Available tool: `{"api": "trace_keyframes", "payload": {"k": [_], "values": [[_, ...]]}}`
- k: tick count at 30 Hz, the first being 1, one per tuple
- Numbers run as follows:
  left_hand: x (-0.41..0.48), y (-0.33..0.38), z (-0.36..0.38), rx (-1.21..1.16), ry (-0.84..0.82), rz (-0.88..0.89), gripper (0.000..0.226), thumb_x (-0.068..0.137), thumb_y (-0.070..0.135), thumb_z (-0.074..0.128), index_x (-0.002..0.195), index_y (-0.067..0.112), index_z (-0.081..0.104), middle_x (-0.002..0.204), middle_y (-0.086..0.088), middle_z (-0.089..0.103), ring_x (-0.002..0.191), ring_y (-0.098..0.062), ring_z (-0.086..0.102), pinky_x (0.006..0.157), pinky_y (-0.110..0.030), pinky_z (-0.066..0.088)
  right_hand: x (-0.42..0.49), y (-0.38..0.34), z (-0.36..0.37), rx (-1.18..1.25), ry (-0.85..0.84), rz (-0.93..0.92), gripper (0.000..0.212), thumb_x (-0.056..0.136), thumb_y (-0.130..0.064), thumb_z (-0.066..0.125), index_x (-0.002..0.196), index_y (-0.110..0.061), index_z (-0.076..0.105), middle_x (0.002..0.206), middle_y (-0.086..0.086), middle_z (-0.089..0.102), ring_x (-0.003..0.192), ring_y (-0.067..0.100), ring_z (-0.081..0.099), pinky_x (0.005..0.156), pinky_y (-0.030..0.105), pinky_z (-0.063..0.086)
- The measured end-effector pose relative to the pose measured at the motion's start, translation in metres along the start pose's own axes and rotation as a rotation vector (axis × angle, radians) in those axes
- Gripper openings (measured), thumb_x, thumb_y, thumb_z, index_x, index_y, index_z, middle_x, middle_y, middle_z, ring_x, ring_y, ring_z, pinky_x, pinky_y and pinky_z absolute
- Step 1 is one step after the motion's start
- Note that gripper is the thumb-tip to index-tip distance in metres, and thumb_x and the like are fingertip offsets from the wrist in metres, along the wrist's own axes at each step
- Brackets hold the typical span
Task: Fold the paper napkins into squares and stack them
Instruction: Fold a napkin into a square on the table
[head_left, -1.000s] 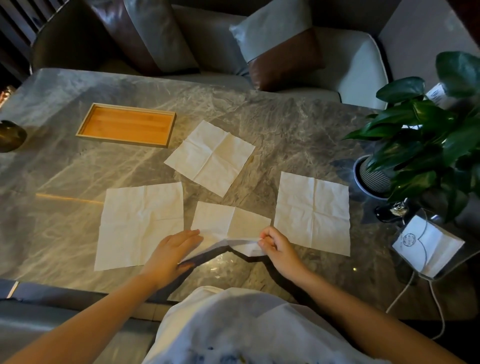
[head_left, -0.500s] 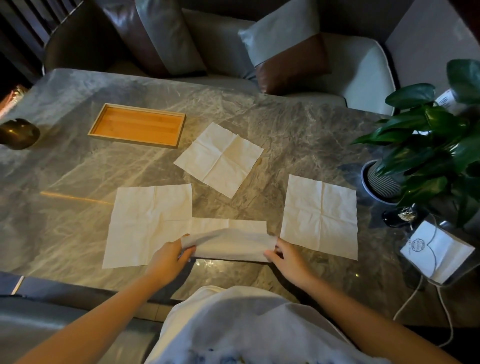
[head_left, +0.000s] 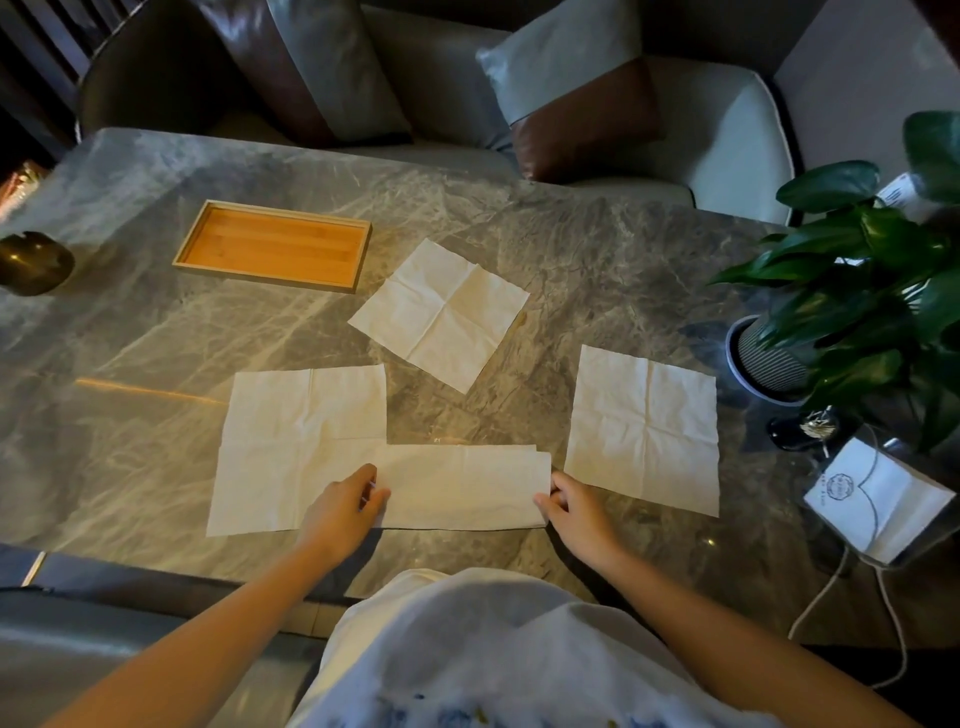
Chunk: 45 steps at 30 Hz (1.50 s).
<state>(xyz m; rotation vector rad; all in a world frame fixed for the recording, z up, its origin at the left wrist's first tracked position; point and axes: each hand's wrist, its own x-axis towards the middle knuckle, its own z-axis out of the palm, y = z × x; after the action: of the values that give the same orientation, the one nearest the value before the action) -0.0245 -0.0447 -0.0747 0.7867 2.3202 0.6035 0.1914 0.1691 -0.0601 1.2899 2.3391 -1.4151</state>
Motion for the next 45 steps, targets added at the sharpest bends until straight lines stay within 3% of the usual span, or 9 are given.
{"api": "trace_keyframes", "payload": {"k": [4, 13, 18, 22, 26, 30, 33, 42, 45], "values": [[0.003, -0.001, 0.001, 0.011, 0.009, -0.007, 0.019, 0.096, 0.032, 0.047, 0.090, 0.016, 0.053, 0.085, -0.008, 0.066, 0.071, -0.021, 0.059, 0.071, -0.037, 0.054, 0.003, -0.001, 0.001, 0.024, 0.005, 0.024, 0.019, 0.095, -0.022, 0.056, 0.087, -0.005, 0.056, 0.077, 0.022, 0.063, 0.076, 0.040, 0.061, 0.063, 0.038, 0.041], [-0.008, -0.002, 0.001, -0.103, 0.190, 0.141, 0.039, 0.090, 0.034, 0.054, 0.122, 0.012, 0.047, 0.111, -0.005, 0.062, 0.095, -0.024, 0.062, 0.083, -0.042, 0.052, 0.005, 0.000, -0.002, 0.052, 0.043, 0.043, 0.024, 0.093, -0.021, 0.060, 0.110, -0.016, 0.044, 0.080, 0.001, 0.067, 0.081, 0.022, 0.066, 0.078, 0.047, 0.054], [-0.015, 0.011, 0.013, 0.089, -0.049, 0.258, 0.022, 0.093, 0.036, 0.051, 0.113, 0.029, 0.047, 0.097, 0.008, 0.065, 0.077, -0.008, 0.061, 0.073, -0.039, 0.057, 0.001, 0.006, 0.000, 0.087, 0.036, 0.035, 0.006, 0.093, -0.008, 0.055, 0.093, -0.014, 0.055, 0.084, 0.009, 0.065, 0.078, 0.025, 0.065, 0.075, 0.048, 0.055], [-0.010, 0.021, 0.026, 0.317, -0.137, 0.285, 0.046, 0.092, 0.041, 0.049, 0.132, 0.023, 0.039, 0.126, -0.001, 0.055, 0.108, -0.022, 0.055, 0.089, -0.039, 0.048, -0.003, 0.011, 0.005, 0.092, 0.031, 0.054, 0.015, 0.094, -0.007, 0.052, 0.099, -0.015, 0.064, 0.085, 0.004, 0.065, 0.077, 0.018, 0.066, 0.067, 0.028, 0.057], [0.000, 0.028, 0.033, 0.435, -0.107, 0.308, 0.059, 0.091, 0.046, 0.046, 0.142, 0.021, 0.029, 0.146, -0.001, 0.035, 0.134, -0.023, 0.032, 0.113, -0.048, 0.022, -0.011, 0.017, 0.015, 0.183, -0.029, 0.152, 0.022, 0.096, -0.005, 0.048, 0.113, -0.011, 0.060, 0.081, 0.009, 0.066, 0.070, 0.016, 0.068, 0.059, 0.014, 0.049], [0.012, 0.034, 0.031, 0.529, -0.115, 0.333, 0.063, 0.090, 0.045, 0.048, 0.143, 0.016, 0.029, 0.155, -0.009, 0.021, 0.141, -0.029, 0.020, 0.114, -0.057, 0.010, -0.030, 0.018, 0.022, 0.100, -0.103, 0.166, 0.034, 0.095, -0.013, 0.047, 0.128, -0.019, 0.053, 0.099, 0.009, 0.068, 0.082, 0.015, 0.066, 0.077, 0.027, 0.053], [0.013, 0.040, 0.030, 0.512, -0.024, 0.432, 0.054, 0.084, 0.035, 0.054, 0.131, 0.009, 0.046, 0.142, -0.018, 0.041, 0.124, -0.040, 0.044, 0.103, -0.055, 0.031, -0.040, 0.015, 0.030, -0.061, -0.132, 0.095, 0.039, 0.095, -0.022, 0.051, 0.135, -0.020, 0.049, 0.116, 0.005, 0.066, 0.102, 0.018, 0.062, 0.086, 0.031, 0.053], [0.007, 0.019, 0.041, 0.517, -0.127, 0.520, 0.058, 0.080, 0.037, 0.068, 0.129, 0.014, 0.047, 0.134, -0.010, 0.049, 0.120, -0.032, 0.047, 0.104, -0.051, 0.030, -0.060, 0.003, 0.067, -0.305, -0.050, -0.018, 0.017, 0.089, -0.018, 0.059, 0.106, -0.019, 0.063, 0.112, 0.003, 0.061, 0.101, 0.019, 0.058, 0.084, 0.036, 0.054], [0.007, 0.011, 0.040, 0.480, -0.149, 0.553, 0.059, 0.080, 0.040, 0.068, 0.129, 0.015, 0.048, 0.138, -0.013, 0.048, 0.124, -0.034, 0.046, 0.108, -0.060, 0.023, -0.066, 0.010, 0.074, -0.433, -0.064, -0.097, 0.053, 0.077, -0.025, 0.071, 0.125, -0.024, 0.047, 0.134, 0.003, 0.043, 0.121, 0.022, 0.042, 0.096, 0.036, 0.046]]}}
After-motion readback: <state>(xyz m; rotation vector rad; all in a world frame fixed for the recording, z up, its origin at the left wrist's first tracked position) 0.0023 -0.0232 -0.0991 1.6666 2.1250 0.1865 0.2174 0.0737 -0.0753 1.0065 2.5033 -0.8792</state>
